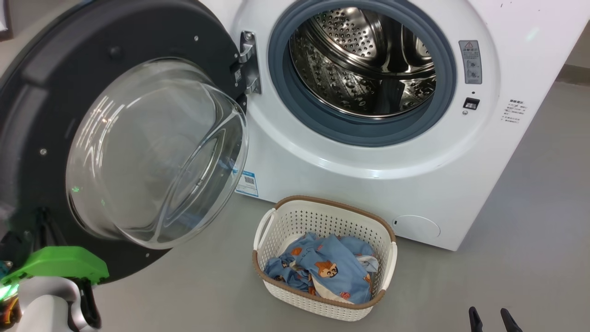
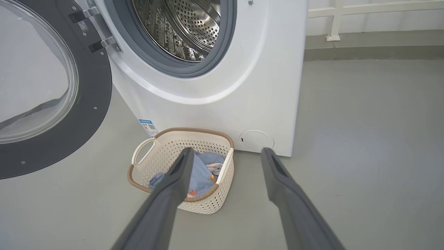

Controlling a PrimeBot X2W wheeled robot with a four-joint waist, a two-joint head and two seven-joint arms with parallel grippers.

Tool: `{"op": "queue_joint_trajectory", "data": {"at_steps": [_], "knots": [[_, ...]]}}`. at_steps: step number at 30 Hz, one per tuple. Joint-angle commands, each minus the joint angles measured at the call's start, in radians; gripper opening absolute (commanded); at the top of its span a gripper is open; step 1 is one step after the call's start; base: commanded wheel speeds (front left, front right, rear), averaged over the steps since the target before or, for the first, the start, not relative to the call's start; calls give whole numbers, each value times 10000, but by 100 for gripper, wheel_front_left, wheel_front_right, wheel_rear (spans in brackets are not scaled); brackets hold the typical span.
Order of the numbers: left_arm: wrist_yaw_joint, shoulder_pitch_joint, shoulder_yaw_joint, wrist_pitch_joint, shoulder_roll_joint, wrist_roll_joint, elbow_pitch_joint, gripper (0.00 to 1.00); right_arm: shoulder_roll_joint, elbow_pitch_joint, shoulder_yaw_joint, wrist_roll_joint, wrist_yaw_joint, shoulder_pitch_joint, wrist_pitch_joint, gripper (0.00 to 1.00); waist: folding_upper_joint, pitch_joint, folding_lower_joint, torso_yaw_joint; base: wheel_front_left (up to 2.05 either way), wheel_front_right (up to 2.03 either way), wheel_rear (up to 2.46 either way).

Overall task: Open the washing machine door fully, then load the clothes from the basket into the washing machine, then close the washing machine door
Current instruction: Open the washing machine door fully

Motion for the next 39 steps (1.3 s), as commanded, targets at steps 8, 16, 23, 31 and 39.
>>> {"op": "queue_joint_trajectory", "data": {"at_steps": [8,16,23,31,39], "knots": [[-173,710,576,-92,-6,307,-1822,25,-156,-176,298,44,16,-220,-78,100,-1,-245,0,-236,0,0,0],[74,2107,168,76,-518,486,-5115,100,-156,-201,435,72,16,-175,-78,100,-1,-378,0,-615,0,0,0],[-54,2921,-687,644,-658,622,-7379,100,-156,-347,533,40,16,-351,-78,100,-1,-328,0,-1355,0,0,0],[-372,3569,-1141,718,-677,435,-7535,100,-156,-672,789,51,16,-626,-78,100,-1,-200,0,-2503,0,0,0],[-764,4352,-1235,460,-300,466,-6003,100,-156,-933,1087,-95,16,-834,-78,100,-1,-85,0,-3808,0,0,0]]}}
